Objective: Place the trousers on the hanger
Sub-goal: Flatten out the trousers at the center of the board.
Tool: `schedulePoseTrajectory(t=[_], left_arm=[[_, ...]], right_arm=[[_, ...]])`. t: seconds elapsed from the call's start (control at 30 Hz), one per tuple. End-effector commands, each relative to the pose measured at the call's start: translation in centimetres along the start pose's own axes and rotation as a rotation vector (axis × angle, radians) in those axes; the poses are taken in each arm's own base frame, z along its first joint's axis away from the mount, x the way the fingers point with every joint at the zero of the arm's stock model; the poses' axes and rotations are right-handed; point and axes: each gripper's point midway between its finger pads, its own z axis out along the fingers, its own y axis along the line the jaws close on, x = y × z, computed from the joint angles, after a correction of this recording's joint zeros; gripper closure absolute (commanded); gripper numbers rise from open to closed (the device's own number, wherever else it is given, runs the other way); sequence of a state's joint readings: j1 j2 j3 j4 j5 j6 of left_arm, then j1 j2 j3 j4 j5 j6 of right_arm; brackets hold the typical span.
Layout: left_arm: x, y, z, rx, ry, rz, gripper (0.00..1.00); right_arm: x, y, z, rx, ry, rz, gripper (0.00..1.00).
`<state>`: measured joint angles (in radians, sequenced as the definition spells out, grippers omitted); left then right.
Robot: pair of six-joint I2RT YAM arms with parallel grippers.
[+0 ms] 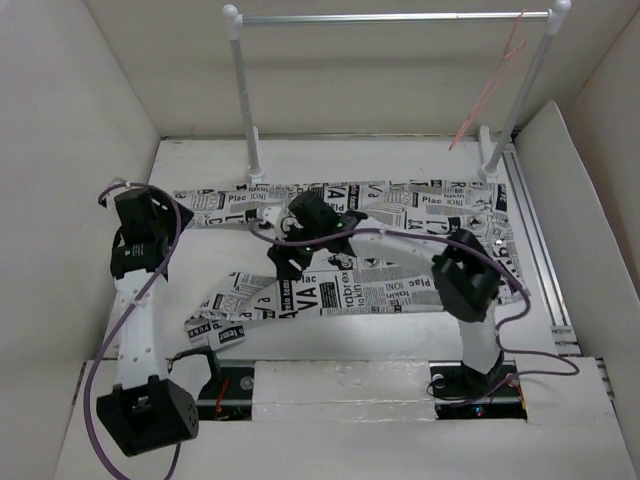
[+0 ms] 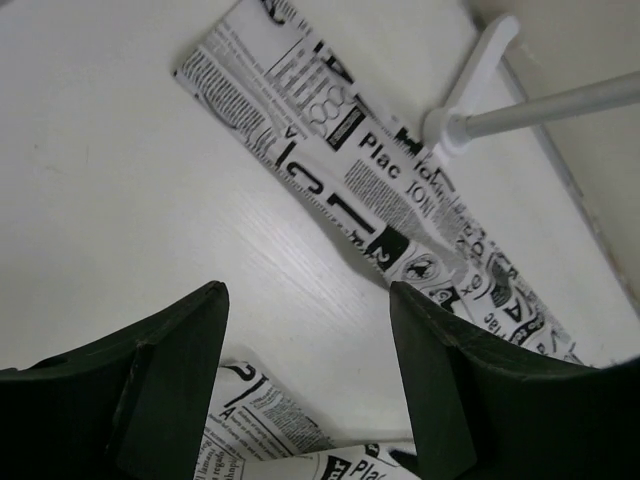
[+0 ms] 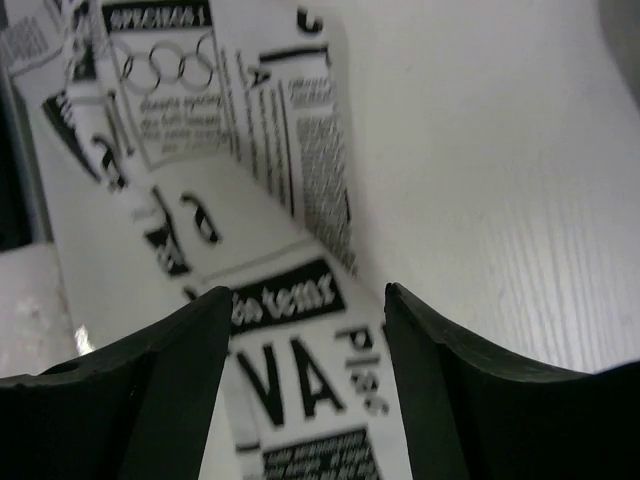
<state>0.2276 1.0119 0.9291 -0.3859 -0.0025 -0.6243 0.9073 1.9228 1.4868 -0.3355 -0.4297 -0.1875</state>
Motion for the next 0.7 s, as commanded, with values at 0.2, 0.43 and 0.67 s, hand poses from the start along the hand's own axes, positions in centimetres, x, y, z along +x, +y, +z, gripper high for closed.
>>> schedulePoseTrajectory(t=[0.2,0.43,0.67], left_arm=[[-2.7,-3.7,-4.0,0.155,-0.06,-0.018,0.39],[-1.3,-1.7,-3.0,0.098,-0.048,0.013,0.39],[-0.9,-1.2,-2.5,0.083,-0.041,0.029,0.4]], right_arm=[[-5.5,0.5,9.7,-0.167,-0.083,0.017,0.27],[-3.2,3.1,13.3,-0.304,-0.038,0.104,0.3],[-6.1,4.8,11.9,-0.356,-0.14,0.101,1.0]])
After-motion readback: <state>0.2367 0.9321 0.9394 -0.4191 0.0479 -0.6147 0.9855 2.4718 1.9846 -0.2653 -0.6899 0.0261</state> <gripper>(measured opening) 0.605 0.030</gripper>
